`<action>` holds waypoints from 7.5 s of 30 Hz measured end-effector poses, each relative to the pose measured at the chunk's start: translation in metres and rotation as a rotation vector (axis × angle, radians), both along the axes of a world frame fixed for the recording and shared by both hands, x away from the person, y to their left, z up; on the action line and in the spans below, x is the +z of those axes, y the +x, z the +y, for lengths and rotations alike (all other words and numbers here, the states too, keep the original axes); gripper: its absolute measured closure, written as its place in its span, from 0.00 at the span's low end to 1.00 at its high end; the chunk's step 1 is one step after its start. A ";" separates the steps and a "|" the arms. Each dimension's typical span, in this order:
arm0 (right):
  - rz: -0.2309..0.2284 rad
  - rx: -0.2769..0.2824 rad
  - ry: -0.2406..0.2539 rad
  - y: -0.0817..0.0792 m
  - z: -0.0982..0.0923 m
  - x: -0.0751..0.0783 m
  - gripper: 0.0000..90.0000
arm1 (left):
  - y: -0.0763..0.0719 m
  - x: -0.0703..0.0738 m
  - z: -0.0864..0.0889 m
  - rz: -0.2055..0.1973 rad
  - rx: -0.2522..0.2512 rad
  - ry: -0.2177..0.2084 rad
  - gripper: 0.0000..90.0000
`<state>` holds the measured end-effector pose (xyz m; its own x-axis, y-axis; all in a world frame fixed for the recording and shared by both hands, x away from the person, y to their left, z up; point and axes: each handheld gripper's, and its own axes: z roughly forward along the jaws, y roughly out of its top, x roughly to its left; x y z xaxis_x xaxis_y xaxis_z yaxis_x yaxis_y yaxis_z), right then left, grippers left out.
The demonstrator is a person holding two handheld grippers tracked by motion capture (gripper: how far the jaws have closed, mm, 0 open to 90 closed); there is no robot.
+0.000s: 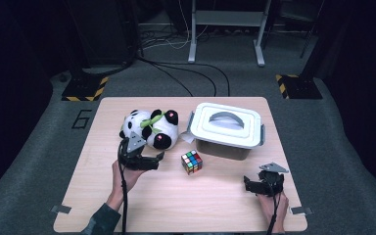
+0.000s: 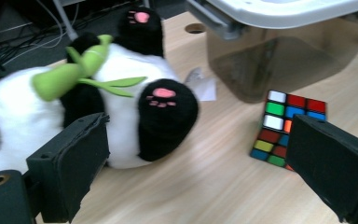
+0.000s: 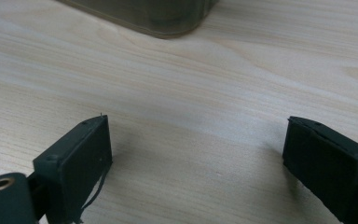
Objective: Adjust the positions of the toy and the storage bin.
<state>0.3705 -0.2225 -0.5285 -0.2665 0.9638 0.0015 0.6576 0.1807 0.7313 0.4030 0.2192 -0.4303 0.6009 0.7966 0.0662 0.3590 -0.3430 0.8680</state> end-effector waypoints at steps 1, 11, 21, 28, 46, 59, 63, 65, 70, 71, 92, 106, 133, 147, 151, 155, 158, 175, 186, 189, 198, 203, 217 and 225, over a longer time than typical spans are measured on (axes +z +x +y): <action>0.000 0.000 0.000 0.000 0.000 0.000 0.08 | -0.001 -0.002 -0.003 -0.005 -0.005 -0.004 0.06; 0.000 0.000 0.000 0.000 0.000 0.000 0.08 | -0.002 -0.014 -0.035 0.038 -0.101 0.025 0.03; 0.000 0.001 0.001 0.000 0.000 0.000 0.08 | 0.007 -0.029 -0.066 0.100 -0.195 0.057 0.00; 0.000 0.001 0.000 0.000 0.000 0.000 0.08 | 0.019 -0.042 -0.086 0.143 -0.228 0.078 0.00; 0.000 0.001 0.002 0.000 0.000 0.000 0.08 | 0.042 -0.071 -0.106 0.211 -0.262 0.092 0.26; 0.000 0.003 0.003 0.000 0.000 0.000 0.08 | 0.024 -0.065 -0.097 0.187 -0.237 0.078 0.38; 0.001 0.002 0.003 0.000 0.000 0.000 0.08 | 0.010 -0.059 -0.080 0.175 -0.231 0.059 0.38; 0.002 0.001 0.004 0.000 0.000 0.000 0.08 | 0.003 -0.057 -0.069 0.167 -0.217 0.068 0.38; 0.000 0.002 0.002 0.000 0.000 0.000 0.08 | -0.011 -0.055 -0.042 0.163 -0.176 0.071 0.38; 0.002 0.000 0.004 0.000 0.001 0.000 0.08 | -0.014 -0.055 -0.036 0.161 -0.168 0.071 0.38; -0.001 0.000 0.002 0.000 0.000 0.000 0.08 | -0.022 -0.048 0.088 0.145 0.159 0.035 0.38; 0.003 -0.003 0.003 0.000 0.001 0.000 0.08 | 0.019 -0.050 0.158 0.161 0.398 0.033 0.38; -0.001 -0.004 0.002 0.000 0.001 0.000 0.08 | 0.047 -0.075 0.200 0.241 0.504 0.012 0.38; 0.000 -0.005 0.002 0.000 0.001 0.000 0.08 | 0.032 -0.046 0.188 0.166 0.477 -0.023 0.16; 0.000 -0.005 0.002 0.000 0.001 0.000 0.08 | 0.030 -0.026 0.171 0.122 0.436 -0.020 0.17; 0.001 -0.006 0.003 -0.001 0.001 0.000 0.08 | 0.031 -0.015 0.160 0.095 0.426 0.001 0.16; 0.000 -0.004 0.003 0.000 0.001 0.000 0.08 | 0.033 -0.011 0.156 0.083 0.415 -0.008 0.16; -0.001 -0.003 0.002 0.000 0.001 0.000 0.08 | 0.071 0.020 0.087 0.100 0.197 -0.018 0.10; 0.002 -0.002 0.005 0.000 0.001 0.000 0.08 | 0.112 0.017 0.029 0.137 0.109 0.047 0.19; 0.000 0.000 0.004 0.000 0.001 0.000 0.08 | 0.118 0.011 0.022 0.143 0.109 0.059 0.27; 0.001 0.000 0.004 0.000 0.001 0.000 0.08 | 0.120 -0.010 0.018 0.140 0.095 0.031 0.77; 0.002 -0.001 0.005 0.000 0.001 0.000 0.08 | 0.115 -0.006 0.025 0.139 0.067 0.029 0.82; 0.002 -0.002 0.004 0.000 0.001 0.000 0.08 | 0.066 -0.002 0.045 0.136 -0.019 0.031 0.83; 0.000 -0.003 0.003 0.000 0.001 0.000 0.08 | 0.033 -0.003 0.053 0.130 -0.058 0.013 0.83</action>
